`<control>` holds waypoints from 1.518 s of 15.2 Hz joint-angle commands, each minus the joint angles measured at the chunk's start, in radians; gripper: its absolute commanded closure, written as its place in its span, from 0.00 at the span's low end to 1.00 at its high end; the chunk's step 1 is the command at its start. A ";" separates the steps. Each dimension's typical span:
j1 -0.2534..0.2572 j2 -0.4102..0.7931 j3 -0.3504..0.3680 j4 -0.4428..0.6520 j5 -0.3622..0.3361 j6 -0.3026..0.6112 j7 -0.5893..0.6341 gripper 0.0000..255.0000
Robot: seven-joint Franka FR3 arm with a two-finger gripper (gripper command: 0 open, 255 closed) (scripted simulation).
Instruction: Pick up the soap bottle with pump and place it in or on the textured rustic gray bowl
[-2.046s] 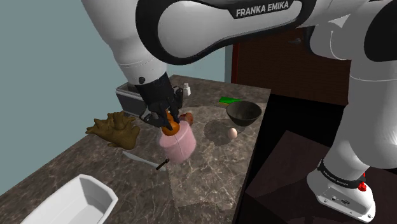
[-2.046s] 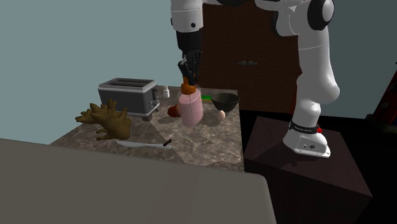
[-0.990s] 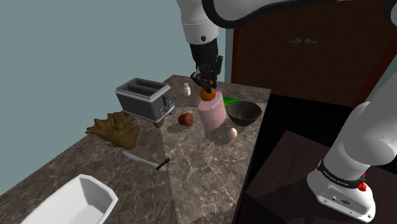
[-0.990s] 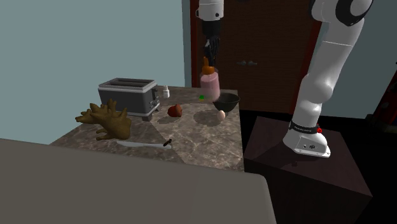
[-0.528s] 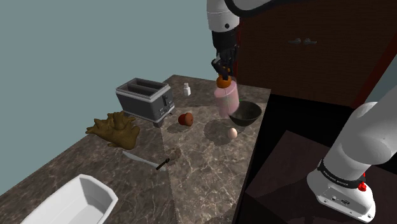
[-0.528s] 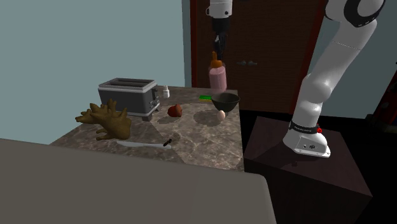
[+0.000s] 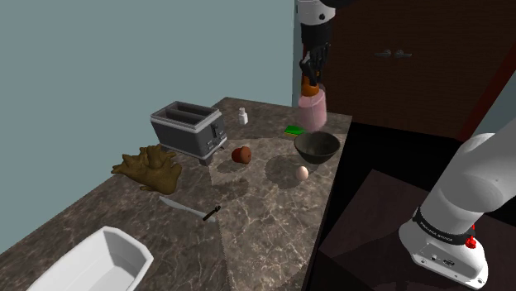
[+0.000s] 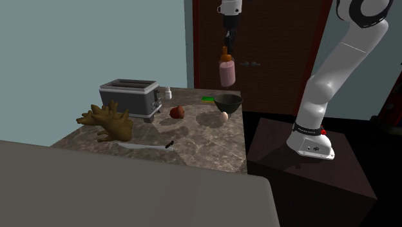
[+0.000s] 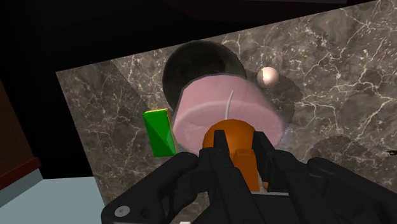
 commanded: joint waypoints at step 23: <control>-0.045 -0.055 -0.115 -0.279 -0.036 0.246 -0.125 1.00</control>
